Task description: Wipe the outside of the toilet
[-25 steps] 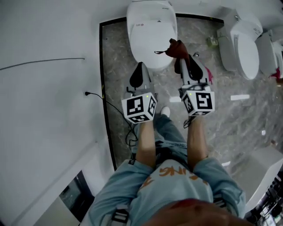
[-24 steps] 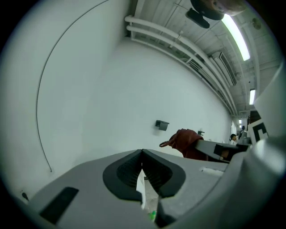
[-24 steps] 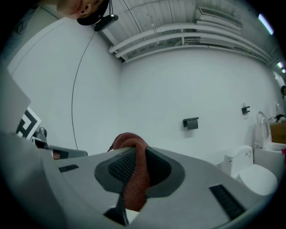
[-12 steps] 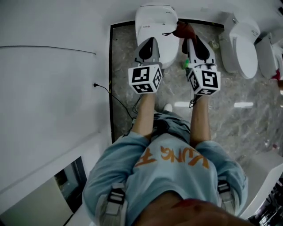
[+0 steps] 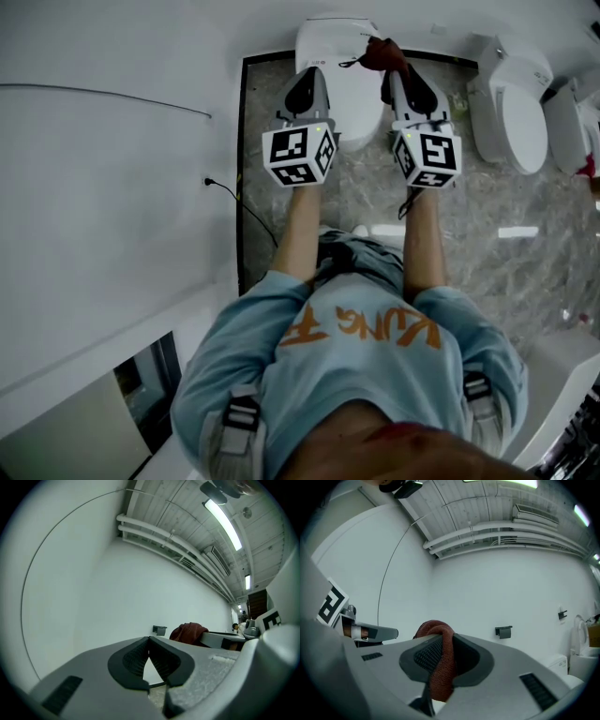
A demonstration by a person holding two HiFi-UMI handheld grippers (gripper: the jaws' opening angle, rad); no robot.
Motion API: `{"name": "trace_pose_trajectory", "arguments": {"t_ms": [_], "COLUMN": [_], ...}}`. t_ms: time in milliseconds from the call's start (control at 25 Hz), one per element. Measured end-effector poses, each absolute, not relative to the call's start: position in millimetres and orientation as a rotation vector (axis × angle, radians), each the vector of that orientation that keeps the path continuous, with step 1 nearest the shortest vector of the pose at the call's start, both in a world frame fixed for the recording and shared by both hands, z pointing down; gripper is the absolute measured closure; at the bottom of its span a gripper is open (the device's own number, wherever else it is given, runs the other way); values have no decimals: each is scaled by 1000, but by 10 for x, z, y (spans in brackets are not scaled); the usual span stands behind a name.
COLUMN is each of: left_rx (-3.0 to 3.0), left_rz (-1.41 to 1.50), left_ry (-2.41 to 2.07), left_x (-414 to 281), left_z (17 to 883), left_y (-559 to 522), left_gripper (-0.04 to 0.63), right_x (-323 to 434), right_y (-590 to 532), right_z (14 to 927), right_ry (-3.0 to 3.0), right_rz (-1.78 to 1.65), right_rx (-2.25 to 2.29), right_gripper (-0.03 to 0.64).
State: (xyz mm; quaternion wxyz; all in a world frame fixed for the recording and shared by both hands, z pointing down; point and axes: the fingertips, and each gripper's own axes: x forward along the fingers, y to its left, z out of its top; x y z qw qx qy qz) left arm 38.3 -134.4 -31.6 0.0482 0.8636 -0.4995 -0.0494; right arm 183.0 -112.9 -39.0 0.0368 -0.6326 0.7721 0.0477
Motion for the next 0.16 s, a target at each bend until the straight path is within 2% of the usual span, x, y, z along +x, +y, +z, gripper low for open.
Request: {"name": "trace_pose_trajectory", "arguments": {"t_ms": [160], "left_rx": [2628], "left_rz": [-172], "left_ry": [-1528], "left_x": [274], "left_z": [-338], "left_y": [-1332], "left_gripper": [600], "right_x": [1732], "right_y": [-1126], "right_z": [-365], "right_ry": [2379], "right_rz": [148], "right_rx": [-1944], "right_gripper": [552]}}
